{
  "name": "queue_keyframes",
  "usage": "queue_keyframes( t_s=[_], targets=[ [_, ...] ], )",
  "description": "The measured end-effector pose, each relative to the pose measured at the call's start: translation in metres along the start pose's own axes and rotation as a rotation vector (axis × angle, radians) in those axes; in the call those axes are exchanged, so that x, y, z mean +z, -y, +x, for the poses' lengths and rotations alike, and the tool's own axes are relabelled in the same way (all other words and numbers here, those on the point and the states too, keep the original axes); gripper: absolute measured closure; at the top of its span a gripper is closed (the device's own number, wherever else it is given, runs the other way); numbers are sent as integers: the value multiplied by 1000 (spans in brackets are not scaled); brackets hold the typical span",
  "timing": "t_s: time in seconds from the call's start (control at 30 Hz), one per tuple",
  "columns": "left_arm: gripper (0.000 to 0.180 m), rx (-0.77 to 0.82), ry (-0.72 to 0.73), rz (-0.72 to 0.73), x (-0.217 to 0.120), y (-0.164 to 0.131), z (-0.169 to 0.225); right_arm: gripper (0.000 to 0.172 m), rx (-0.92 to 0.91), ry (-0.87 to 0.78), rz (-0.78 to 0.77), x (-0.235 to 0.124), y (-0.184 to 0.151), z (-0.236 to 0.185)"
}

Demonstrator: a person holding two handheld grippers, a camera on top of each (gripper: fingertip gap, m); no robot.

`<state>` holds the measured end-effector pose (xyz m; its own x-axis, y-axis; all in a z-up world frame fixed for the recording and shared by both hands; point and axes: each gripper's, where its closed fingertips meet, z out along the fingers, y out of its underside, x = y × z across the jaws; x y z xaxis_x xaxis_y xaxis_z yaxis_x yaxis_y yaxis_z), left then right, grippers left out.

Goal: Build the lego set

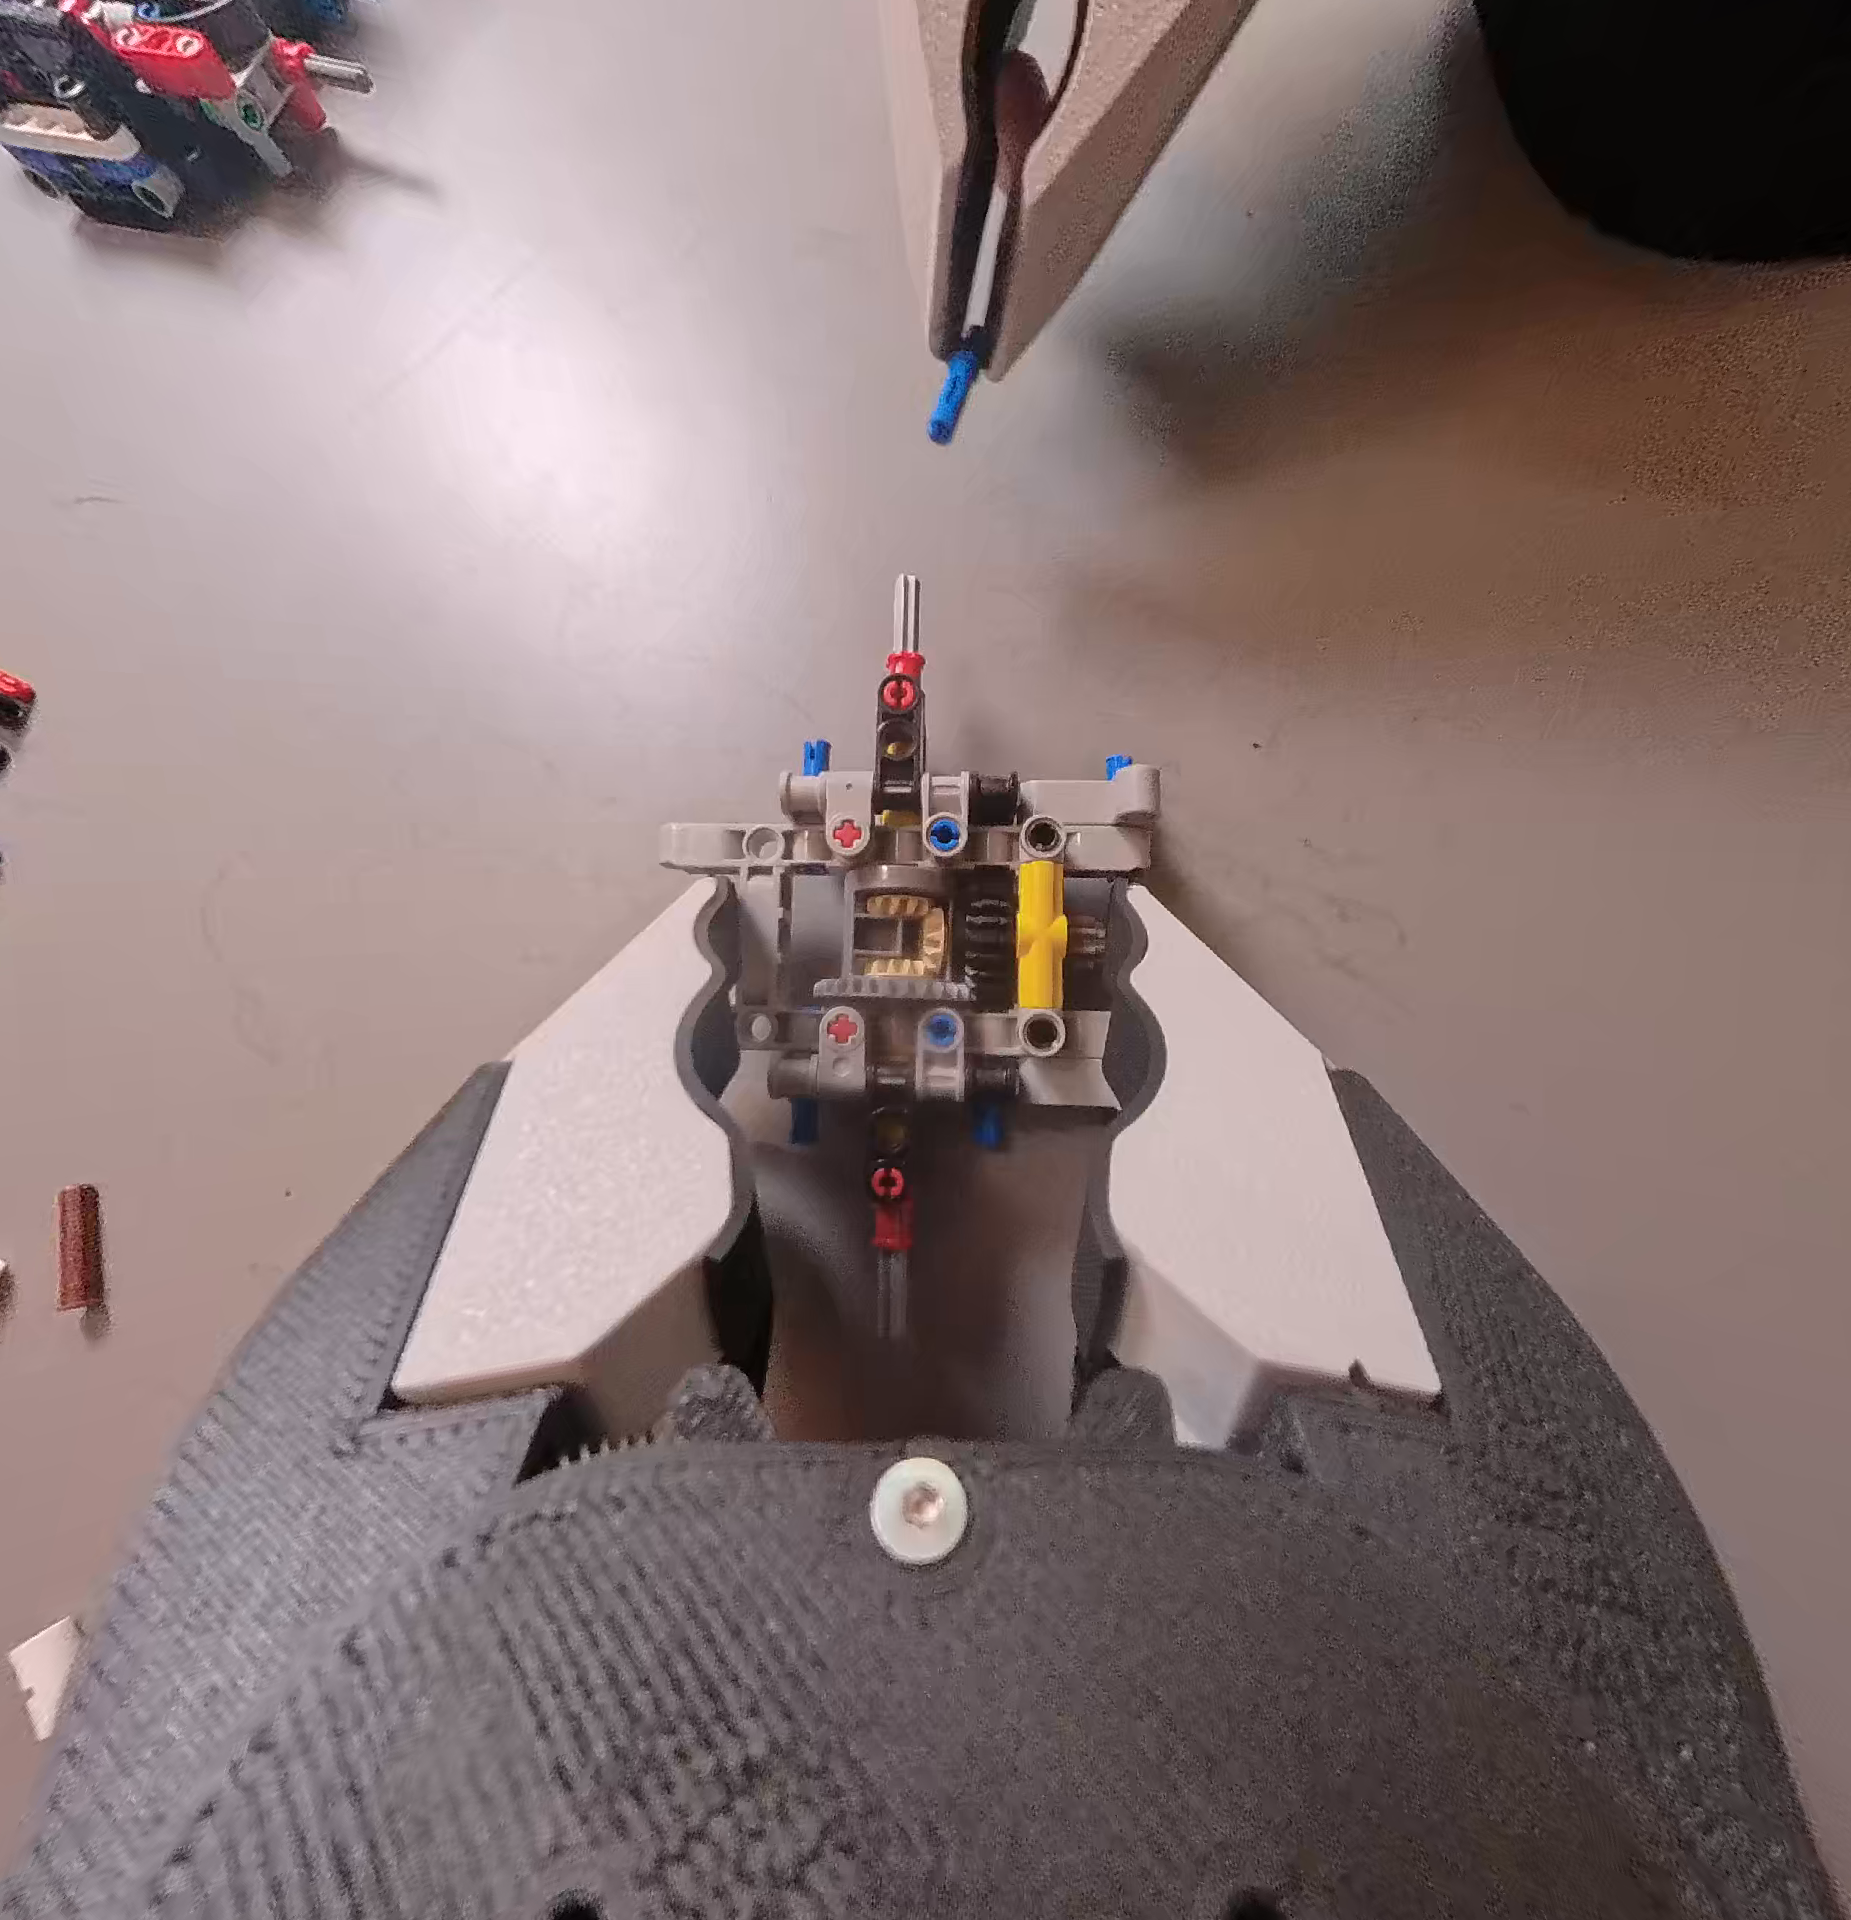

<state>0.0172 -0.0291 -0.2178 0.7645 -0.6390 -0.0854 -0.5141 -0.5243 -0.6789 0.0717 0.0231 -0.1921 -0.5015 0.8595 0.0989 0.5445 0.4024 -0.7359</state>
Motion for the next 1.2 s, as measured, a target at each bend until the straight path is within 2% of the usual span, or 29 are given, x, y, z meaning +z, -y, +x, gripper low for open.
queue_keyframes(
  t_s=[0.3, 0.4, 0.47, 0.57, 0.67, 0.9, 1.0, 1.1, 1.13, 1.2],
  targets=[
    [106, -18, -15, -1, -2, -1, 0, 169, -24, 61, 64, 5, 16, -22],
    [103, -29, -35, 83, -18, 12, -1, 169, -43, 46, 120, 1, 29, -24],
    [117, -59, -57, 213, -35, 31, -1, 169, -74, 18, 164, -1, 41, -25],
    [147, -193, -244, 398, -53, 59, 19, 169, -164, -47, 197, 1, 59, -29],
    [151, -279, -336, 423, -47, 61, 27, 169, -236, -87, 197, 4, 70, -35],
    [177, -271, -361, 440, -41, 64, 33, 169, -270, -96, 199, 1, 73, -40],
    [177, -313, -432, 518, -50, 72, 35, 170, -234, -63, 318, -9, 84, -42],
    [178, -431, -630, 664, -69, 85, 41, 163, -146, 28, 509, -28, 102, -47],
    [178, -464, -679, 682, -71, 87, 43, 158, -133, 51, 541, -32, 104, -49],
    [178, -490, -745, 698, -74, 89, 47, 159, -119, 84, 589, -37, 109, -53]
  ],
)
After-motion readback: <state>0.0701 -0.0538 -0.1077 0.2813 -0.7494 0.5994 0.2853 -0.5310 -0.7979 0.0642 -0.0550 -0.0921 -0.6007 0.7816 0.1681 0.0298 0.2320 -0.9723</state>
